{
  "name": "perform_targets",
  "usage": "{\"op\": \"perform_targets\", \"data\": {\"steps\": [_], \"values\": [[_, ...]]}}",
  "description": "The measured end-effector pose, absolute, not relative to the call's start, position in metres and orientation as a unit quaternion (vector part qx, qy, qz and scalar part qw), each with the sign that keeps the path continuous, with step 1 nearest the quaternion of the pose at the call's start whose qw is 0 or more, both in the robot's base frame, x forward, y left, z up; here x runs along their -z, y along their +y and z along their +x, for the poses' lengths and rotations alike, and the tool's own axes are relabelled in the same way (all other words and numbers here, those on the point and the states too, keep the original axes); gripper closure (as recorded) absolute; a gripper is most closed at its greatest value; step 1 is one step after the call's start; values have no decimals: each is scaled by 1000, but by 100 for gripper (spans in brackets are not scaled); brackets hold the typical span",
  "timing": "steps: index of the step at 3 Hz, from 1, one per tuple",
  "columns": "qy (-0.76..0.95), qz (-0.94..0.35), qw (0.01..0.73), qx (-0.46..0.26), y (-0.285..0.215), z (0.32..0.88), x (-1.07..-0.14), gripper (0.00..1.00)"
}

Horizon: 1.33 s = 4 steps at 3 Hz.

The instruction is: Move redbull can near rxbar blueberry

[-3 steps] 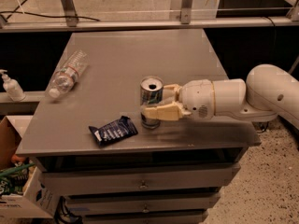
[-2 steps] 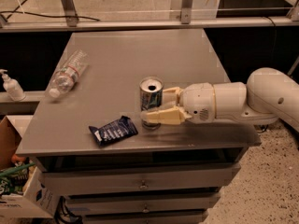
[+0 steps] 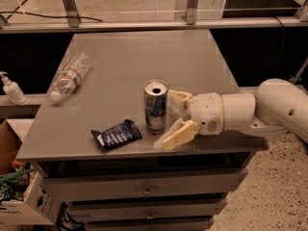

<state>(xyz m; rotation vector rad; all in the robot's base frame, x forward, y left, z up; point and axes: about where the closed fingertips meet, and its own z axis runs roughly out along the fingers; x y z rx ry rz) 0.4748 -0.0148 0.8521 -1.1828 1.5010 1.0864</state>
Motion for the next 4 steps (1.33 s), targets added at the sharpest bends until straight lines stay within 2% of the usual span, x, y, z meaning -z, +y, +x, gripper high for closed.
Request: {"op": "perform_targets", "data": {"steps": [4], "values": [[611, -476, 530, -345, -124, 485, -950, 0]]}}
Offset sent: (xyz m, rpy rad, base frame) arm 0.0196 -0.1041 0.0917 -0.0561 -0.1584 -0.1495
